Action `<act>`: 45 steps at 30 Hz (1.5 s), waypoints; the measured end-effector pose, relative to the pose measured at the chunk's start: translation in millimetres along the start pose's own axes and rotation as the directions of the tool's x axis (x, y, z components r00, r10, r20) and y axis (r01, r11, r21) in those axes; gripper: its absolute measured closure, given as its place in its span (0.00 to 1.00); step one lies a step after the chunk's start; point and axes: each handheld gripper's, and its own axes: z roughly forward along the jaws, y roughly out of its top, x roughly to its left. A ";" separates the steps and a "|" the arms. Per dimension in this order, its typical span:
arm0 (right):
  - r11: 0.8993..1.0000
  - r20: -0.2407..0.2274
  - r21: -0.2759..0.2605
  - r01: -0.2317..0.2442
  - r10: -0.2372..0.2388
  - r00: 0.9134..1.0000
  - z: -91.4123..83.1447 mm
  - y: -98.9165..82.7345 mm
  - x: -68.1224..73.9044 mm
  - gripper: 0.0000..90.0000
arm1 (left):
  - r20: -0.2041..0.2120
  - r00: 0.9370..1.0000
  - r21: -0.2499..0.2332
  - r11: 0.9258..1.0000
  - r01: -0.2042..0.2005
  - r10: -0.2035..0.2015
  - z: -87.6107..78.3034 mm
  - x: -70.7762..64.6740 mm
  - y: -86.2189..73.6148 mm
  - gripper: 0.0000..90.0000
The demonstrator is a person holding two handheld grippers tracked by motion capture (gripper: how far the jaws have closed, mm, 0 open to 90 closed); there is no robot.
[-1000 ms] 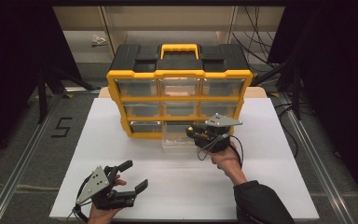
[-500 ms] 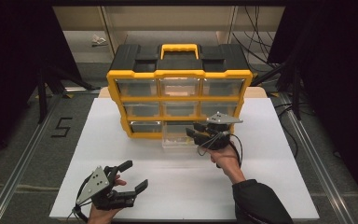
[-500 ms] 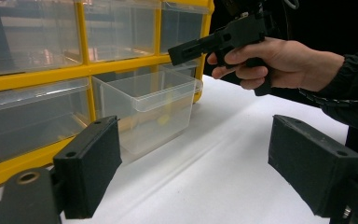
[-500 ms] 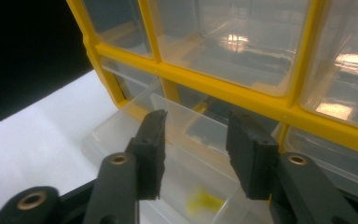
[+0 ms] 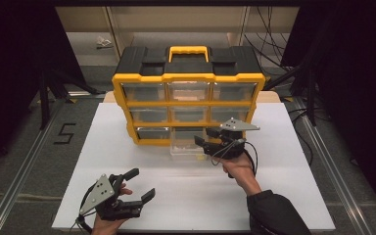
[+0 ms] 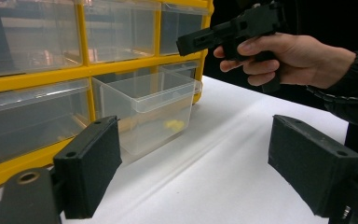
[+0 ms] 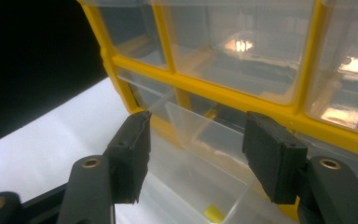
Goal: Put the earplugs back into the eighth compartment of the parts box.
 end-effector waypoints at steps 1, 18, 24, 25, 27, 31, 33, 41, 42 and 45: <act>1.000 0.000 0.000 0.000 0.000 1.000 0.0 0.0 0.0 0.47 | 0.000 1.000 0.000 1.000 0.000 0.000 0.0 0.0 0.0 0.18; 1.000 -0.069 -0.010 0.030 -0.030 0.997 -12.5 -3.9 20.0 0.37 | 0.011 1.000 -0.009 1.000 0.010 -0.010 -0.7 0.1 0.3 0.18; 0.999 -0.082 -0.030 0.044 -0.047 0.996 -19.9 -3.8 25.1 0.36 | 0.011 1.000 -0.006 1.000 0.007 -0.007 -0.4 0.0 0.2 0.18; 0.998 -0.083 -0.030 0.046 -0.049 0.995 -20.5 -4.3 25.1 0.36 | 0.011 1.000 -0.006 1.000 0.006 -0.006 -0.4 0.0 0.2 0.18; 0.999 -0.080 -0.029 0.044 -0.046 0.996 -21.5 -5.8 24.6 0.35 | 0.011 1.000 -0.007 1.000 0.007 -0.007 -0.4 0.0 0.2 0.18; 0.998 -0.084 -0.037 0.042 -0.045 0.995 -26.8 -7.0 29.8 0.35 | 0.013 1.000 -0.007 1.000 0.008 -0.008 -0.4 0.1 0.2 0.18; 0.997 -0.084 -0.047 0.062 -0.066 0.994 -30.6 -7.0 34.6 0.34 | 0.013 1.000 -0.006 1.000 0.009 -0.009 -0.4 0.3 0.2 0.18; 0.995 -0.063 -0.065 0.079 -0.084 0.994 -40.2 -11.9 38.5 0.34 | 0.021 1.000 -0.001 1.000 0.009 -0.009 0.2 0.0 0.1 0.18; 0.994 -0.062 -0.068 0.082 -0.086 0.994 -41.8 -12.6 38.8 0.34 | 0.022 1.000 0.000 1.000 0.009 -0.009 0.3 0.2 0.1 0.18; 0.993 -0.057 -0.078 0.089 -0.093 0.994 -47.0 -15.4 40.1 0.33 | 0.026 1.000 0.003 1.000 0.010 -0.010 0.5 0.2 0.0 0.18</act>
